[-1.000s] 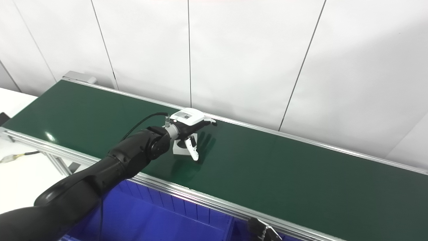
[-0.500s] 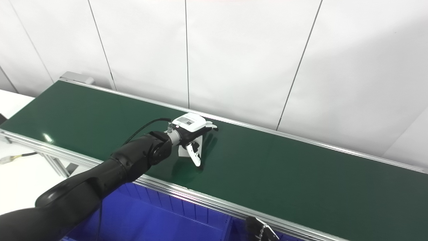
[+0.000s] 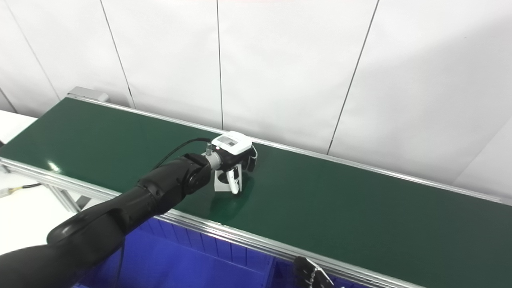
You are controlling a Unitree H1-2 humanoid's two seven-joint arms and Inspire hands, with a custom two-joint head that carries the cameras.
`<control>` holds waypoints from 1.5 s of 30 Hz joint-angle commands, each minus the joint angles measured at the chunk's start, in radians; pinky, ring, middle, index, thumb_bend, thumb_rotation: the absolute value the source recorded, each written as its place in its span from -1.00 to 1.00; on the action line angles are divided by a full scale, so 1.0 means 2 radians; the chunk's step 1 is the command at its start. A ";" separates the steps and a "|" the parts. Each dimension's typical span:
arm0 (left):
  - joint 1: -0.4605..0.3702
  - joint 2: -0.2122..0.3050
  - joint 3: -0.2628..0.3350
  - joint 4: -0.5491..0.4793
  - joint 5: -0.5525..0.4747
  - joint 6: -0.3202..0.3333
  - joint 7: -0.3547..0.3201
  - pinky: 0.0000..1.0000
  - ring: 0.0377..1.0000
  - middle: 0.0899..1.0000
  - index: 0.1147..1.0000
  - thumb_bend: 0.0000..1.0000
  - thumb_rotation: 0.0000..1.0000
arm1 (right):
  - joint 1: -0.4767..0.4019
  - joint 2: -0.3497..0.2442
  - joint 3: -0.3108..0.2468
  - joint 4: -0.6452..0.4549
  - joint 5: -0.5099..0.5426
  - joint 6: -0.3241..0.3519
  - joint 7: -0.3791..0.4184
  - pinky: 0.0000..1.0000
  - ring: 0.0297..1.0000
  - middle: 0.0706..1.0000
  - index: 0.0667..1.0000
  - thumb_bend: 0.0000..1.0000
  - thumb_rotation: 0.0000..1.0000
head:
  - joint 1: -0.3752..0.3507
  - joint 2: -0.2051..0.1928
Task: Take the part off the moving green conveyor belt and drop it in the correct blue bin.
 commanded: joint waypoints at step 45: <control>0.113 0.082 0.091 -0.658 -0.015 0.229 -0.461 -0.42 -0.28 -0.16 -0.06 0.00 -1.00 | 0.007 -0.011 -0.011 -0.116 0.042 -0.013 0.026 0.41 0.54 0.53 0.55 0.66 -0.68 | 0.071 0.176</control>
